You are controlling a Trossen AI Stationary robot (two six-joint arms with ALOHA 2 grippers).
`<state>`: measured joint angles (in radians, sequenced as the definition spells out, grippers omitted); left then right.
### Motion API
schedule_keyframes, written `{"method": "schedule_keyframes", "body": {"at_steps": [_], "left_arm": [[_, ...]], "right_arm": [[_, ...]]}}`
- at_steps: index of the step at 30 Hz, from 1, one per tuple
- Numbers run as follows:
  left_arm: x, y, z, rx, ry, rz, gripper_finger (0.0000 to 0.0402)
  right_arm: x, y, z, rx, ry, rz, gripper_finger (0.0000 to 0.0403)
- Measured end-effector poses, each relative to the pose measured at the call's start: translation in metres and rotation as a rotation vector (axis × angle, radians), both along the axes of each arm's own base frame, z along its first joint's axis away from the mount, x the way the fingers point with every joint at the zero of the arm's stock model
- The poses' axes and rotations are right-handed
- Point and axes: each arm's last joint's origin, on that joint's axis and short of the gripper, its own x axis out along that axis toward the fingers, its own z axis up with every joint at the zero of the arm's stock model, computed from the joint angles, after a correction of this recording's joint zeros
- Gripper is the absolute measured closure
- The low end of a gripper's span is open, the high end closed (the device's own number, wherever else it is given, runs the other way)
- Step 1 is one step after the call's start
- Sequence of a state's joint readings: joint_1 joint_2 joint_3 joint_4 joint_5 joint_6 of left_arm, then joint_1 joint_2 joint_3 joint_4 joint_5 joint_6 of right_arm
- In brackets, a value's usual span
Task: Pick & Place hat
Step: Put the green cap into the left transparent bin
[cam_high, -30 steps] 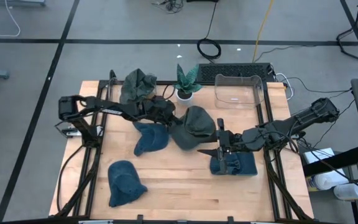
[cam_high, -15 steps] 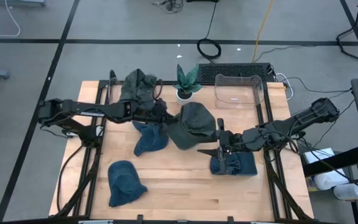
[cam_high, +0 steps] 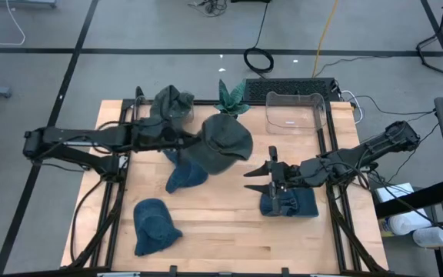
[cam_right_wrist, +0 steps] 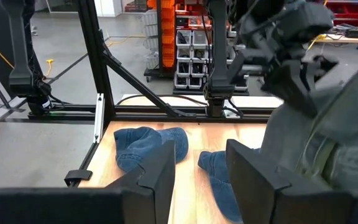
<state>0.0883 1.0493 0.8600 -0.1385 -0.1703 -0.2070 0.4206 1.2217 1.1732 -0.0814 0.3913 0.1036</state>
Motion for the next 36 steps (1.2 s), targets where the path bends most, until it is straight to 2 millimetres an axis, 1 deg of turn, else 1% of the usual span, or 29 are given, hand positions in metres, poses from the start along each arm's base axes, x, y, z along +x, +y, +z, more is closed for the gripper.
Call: {"method": "schedule_keyframes", "body": {"at_steps": [7, 11, 14, 20, 27, 33, 36], "left_arm": [[-0.028, -0.001, 0.016, 0.109, -0.018, 0.131, 0.0394], [-0.039, -0.005, 0.024, 0.208, -0.025, 0.211, 0.0394], [-0.045, -0.008, 0.025, 0.301, 0.015, 0.29, 0.0394], [-0.049, -0.02, 0.026, 0.488, 0.111, 0.453, 0.0394], [-0.053, -0.035, 0.026, 0.69, 0.247, 0.685, 0.0394], [-0.051, -0.044, 0.023, 0.795, 0.346, 0.803, 0.0394], [-0.043, -0.049, 0.02, 0.859, 0.414, 0.807, 0.0394]], "right_arm": [[0.0, 0.0, 0.0, 0.0, 0.0, 0.0, 0.0273], [0.0, 0.0, 0.0, 0.0, 0.0, 0.0, 0.0273], [0.0, 0.0, 0.0, 0.0, 0.0, 0.0, 0.0273], [0.0, 0.0, 0.0, 0.0, 0.0, 0.0, 0.0273], [0.0, 0.0, 0.0, 0.0, 0.0, 0.0, 0.0273], [0.0, 0.0, 0.0, 0.0, 0.0, 0.0, 0.0273], [0.0, 0.0, 0.0, 0.0, 0.0, 0.0, 0.0273]]}}
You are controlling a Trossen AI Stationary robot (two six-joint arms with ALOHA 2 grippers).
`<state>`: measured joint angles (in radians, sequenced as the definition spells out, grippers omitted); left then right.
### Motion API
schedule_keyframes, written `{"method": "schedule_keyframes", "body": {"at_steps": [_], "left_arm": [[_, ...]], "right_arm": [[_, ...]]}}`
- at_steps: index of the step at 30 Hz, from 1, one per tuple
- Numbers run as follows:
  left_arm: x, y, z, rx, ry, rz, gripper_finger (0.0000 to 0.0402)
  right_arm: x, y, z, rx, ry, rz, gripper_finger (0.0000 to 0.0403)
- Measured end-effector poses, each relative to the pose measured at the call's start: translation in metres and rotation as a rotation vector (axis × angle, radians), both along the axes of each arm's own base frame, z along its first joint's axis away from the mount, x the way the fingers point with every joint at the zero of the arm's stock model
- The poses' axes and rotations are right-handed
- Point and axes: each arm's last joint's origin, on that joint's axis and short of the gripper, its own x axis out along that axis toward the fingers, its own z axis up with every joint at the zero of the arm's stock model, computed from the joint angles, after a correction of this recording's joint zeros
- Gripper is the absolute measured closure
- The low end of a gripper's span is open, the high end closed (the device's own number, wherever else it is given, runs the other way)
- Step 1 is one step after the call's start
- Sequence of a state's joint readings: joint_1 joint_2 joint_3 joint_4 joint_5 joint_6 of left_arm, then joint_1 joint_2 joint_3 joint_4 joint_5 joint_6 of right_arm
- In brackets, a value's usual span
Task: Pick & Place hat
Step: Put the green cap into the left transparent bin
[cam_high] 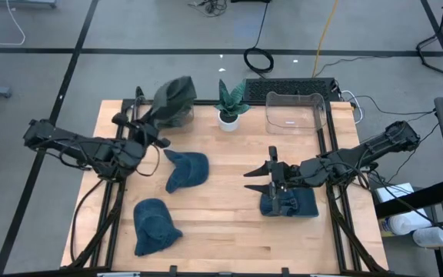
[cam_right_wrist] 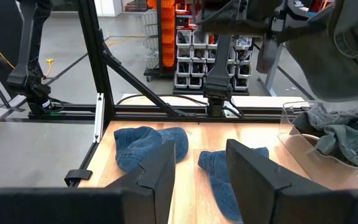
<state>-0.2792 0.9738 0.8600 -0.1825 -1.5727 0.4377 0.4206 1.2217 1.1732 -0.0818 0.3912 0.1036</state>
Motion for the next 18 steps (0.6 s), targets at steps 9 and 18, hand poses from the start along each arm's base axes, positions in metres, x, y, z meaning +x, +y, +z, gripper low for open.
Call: {"method": "schedule_keyframes", "body": {"at_steps": [9, 18], "left_arm": [[0.029, 0.009, -0.02, 0.061, 0.254, 0.075, 0.0394], [0.033, 0.044, -0.029, 0.057, 0.365, 0.238, 0.0394]], "right_arm": [[0.0, 0.0, 0.0, 0.0, 0.0, 0.0, 0.0273], [0.0, 0.0, 0.0, 0.0, 0.0, 0.0, 0.0273]]}}
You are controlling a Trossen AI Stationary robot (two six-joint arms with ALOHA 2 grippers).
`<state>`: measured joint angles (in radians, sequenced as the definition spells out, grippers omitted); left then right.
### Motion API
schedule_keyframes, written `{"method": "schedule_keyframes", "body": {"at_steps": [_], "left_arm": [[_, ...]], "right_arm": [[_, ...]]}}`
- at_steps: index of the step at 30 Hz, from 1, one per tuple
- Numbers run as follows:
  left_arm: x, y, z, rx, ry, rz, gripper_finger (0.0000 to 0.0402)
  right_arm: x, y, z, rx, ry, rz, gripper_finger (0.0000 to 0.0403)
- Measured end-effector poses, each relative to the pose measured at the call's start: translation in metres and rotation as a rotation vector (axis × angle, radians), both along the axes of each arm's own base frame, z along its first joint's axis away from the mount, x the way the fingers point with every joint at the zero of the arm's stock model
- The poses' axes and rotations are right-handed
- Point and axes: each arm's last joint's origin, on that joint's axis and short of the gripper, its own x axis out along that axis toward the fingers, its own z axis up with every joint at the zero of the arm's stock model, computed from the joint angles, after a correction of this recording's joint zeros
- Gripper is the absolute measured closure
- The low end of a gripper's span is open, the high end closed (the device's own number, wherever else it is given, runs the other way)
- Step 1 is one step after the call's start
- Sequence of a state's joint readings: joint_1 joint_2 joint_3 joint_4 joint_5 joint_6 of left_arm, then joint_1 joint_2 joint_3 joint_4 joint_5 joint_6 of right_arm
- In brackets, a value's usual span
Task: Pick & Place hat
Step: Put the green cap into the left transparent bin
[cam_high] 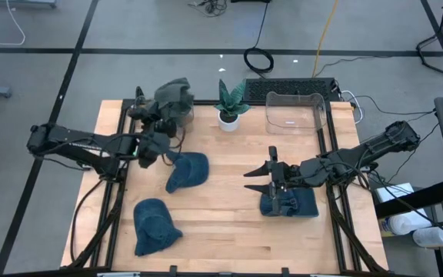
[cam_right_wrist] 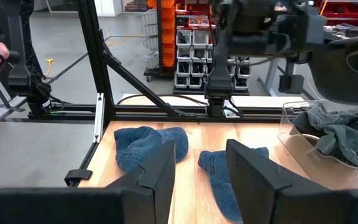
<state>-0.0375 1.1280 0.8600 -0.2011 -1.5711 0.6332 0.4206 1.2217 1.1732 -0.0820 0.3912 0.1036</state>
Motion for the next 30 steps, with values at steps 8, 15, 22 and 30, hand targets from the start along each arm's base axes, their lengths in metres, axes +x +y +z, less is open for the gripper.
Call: {"method": "schedule_keyframes", "body": {"at_steps": [8, 15, 22, 30], "left_arm": [[-0.013, 0.029, 0.007, 0.0, -0.004, 0.136, 0.0394], [-0.025, 0.05, -0.01, 0.007, -0.072, 0.245, 0.0394], [-0.035, 0.051, -0.055, 0.011, -0.131, 0.261, 0.0394], [-0.049, 0.049, -0.094, 0.027, -0.288, 0.263, 0.0394]], "right_arm": [[0.0, 0.0, 0.0, 0.0, 0.0, 0.0, 0.0273], [0.0, 0.0, 0.0, 0.0, 0.0, 0.0, 0.0273], [0.0, 0.0, 0.0, 0.0, 0.0, 0.0, 0.0273], [0.0, 0.0, 0.0, 0.0, 0.0, 0.0, 0.0273]]}}
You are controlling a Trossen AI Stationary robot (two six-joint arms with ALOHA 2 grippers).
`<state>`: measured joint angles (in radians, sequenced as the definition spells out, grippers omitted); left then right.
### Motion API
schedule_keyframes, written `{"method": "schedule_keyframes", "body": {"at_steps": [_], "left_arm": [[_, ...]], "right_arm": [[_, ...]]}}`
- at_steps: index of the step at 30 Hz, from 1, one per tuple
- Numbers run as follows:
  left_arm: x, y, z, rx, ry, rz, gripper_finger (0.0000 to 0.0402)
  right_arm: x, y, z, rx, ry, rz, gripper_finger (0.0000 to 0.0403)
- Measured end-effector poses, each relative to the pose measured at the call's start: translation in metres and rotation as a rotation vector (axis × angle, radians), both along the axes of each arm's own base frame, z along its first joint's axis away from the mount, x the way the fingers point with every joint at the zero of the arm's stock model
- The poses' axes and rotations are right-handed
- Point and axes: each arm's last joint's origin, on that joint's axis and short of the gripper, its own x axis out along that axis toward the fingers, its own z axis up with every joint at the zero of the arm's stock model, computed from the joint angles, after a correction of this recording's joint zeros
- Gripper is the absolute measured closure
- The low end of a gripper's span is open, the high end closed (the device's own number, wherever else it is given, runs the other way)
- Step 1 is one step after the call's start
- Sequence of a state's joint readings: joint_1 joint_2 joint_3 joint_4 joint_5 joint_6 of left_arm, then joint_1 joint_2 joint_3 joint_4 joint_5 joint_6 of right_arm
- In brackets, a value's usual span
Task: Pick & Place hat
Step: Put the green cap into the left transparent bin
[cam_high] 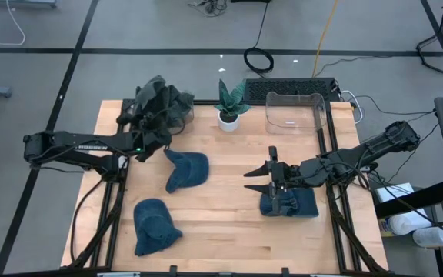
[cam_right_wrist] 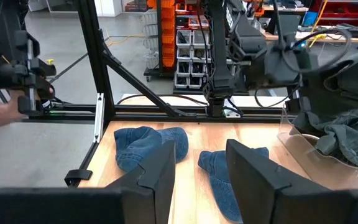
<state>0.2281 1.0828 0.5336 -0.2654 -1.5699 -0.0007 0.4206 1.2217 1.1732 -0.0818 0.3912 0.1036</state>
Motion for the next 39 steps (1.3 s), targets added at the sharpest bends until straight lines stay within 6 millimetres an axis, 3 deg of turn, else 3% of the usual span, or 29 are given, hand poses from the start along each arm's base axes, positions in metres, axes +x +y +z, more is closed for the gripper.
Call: {"method": "schedule_keyframes", "body": {"at_steps": [18, 39], "left_arm": [[0.007, 0.01, -0.033, 0.075, -0.224, 0.053, 0.0394], [0.001, 0.018, -0.016, 0.118, -0.502, 0.078, 0.0394]], "right_arm": [[0.0, 0.0, 0.0, 0.0, 0.0, 0.0, 0.0273], [0.0, 0.0, 0.0, 0.0, 0.0, 0.0, 0.0273]]}}
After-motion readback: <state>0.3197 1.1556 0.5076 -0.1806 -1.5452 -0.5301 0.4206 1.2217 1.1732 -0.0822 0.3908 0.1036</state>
